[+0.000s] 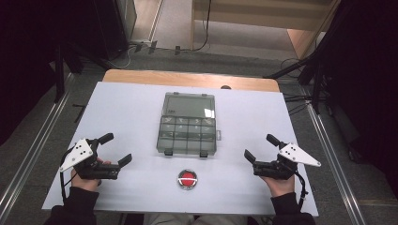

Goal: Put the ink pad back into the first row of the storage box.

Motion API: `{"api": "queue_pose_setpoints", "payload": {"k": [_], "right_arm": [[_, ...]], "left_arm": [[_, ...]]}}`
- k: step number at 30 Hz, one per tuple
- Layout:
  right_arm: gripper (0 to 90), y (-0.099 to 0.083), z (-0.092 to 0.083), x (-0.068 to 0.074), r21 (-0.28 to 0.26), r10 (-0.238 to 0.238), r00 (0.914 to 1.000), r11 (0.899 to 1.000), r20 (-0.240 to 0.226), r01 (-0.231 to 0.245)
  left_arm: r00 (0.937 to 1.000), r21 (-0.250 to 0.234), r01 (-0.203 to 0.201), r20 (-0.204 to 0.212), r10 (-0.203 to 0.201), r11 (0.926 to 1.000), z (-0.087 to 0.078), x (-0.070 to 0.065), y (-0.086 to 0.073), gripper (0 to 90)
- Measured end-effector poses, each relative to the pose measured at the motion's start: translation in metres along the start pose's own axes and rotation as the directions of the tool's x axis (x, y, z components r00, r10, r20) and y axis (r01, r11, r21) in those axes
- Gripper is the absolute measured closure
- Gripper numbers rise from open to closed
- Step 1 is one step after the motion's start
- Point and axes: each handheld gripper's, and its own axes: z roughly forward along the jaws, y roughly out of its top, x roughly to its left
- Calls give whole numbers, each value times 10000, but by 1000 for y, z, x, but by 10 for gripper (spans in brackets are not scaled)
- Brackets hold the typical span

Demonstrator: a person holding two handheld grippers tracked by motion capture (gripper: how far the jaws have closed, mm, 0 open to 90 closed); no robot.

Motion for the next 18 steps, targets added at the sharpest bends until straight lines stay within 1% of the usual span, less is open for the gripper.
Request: {"api": "queue_pose_setpoints", "payload": {"k": [2, 8, 10, 18], "right_arm": [[0, 0, 0, 0, 26, 64, 10000, 10000, 22, -64], [0, 0, -2, 0, -26, 61, 10000, 10000, 50, -61], [0, 0, -3, 0, 8, 62, 9999, 10000, 79, -62], [0, 0, -3, 1, 57, 47, 10000, 10000, -10, -47]], "left_arm": [[10000, -41, 13, 34, -13, 10000, 0, 0, 0, 0], [10000, -65, 26, 57, -26, 10000, -1, 0, 0, 0], [9999, -101, 87, 63, -86, 9999, -1, 0, 0, 0], [10000, -72, 68, 73, -67, 10000, -1, 0, 0, 0]]}}
